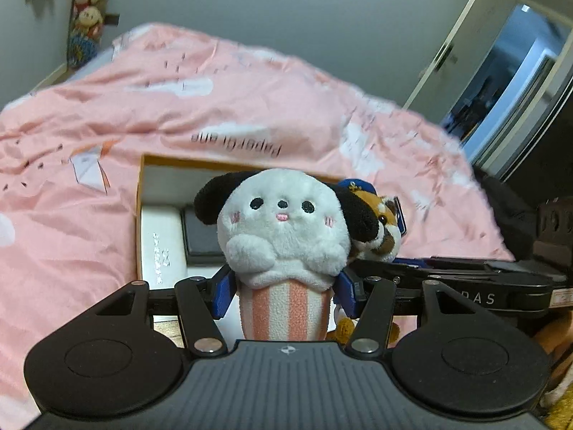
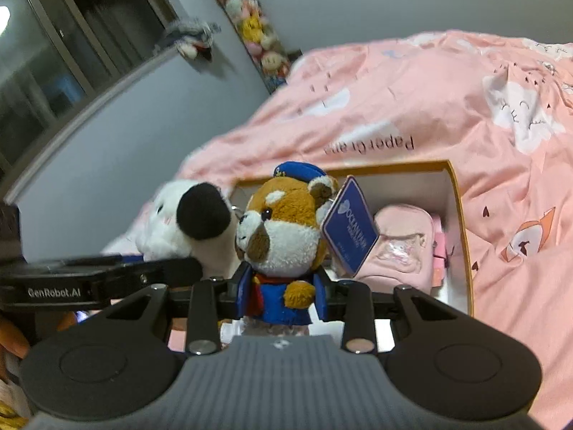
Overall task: Organize objects
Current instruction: 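Carry both plushes over the orange box and lower them inside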
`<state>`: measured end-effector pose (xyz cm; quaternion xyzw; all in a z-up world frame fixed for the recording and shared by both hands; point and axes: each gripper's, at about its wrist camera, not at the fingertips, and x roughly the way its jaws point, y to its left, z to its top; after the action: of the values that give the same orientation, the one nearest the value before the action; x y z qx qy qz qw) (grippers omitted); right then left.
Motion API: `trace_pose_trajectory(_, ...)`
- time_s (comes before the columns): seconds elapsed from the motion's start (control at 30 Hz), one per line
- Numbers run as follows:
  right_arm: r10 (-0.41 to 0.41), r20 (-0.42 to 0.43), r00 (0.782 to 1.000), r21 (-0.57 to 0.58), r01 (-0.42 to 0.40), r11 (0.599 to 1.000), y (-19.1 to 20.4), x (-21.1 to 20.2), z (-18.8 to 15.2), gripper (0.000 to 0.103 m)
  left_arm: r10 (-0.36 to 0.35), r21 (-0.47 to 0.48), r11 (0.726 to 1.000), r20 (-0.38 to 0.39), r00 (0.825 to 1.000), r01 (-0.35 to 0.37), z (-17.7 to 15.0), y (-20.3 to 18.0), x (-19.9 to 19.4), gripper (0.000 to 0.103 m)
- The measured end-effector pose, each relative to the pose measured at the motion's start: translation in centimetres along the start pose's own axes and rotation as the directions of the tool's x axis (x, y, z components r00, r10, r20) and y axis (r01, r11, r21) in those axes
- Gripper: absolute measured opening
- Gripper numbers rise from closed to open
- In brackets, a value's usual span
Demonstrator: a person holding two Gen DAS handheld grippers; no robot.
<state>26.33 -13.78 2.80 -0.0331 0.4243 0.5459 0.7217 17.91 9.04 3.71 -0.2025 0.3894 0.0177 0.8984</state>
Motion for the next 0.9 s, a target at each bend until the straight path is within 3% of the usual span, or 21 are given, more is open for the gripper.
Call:
trace_pose_trajectory(0.27, 0.052, -0.137, 0.989, 0.106, -0.037, 0.994, -4.0, 4.9, 0.8, 0.036, 0.051, -0.072, 0.996, -0.135, 0.990, -0.061, -0.3, 2.2, 4.5, 0.065)
trace_pose_trajectory(0.43, 0.049, -0.188, 0.981, 0.123, -0.026, 0.992, -4.7, 7.1, 0.9, 0.036, 0.076, -0.096, 0.990, -0.216, 0.973, -0.099, -0.5, 3.0, 6.4, 0.065)
trace_pose_trajectory(0.77, 0.058, -0.292, 0.955, 0.149, -0.015, 0.989, -6.7, 10.3, -0.6, 0.036, 0.140, -0.021, 0.988, -0.330, 0.933, -0.156, -0.9, 2.3, 9.2, 0.068)
trace_pose_trajectory(0.9, 0.061, -0.325, 0.944, 0.135, -0.018, 0.991, -6.8, 11.2, -1.0, 0.037, 0.149, 0.006, 0.988, -0.346, 0.926, -0.157, -1.4, 2.3, 9.6, 0.071)
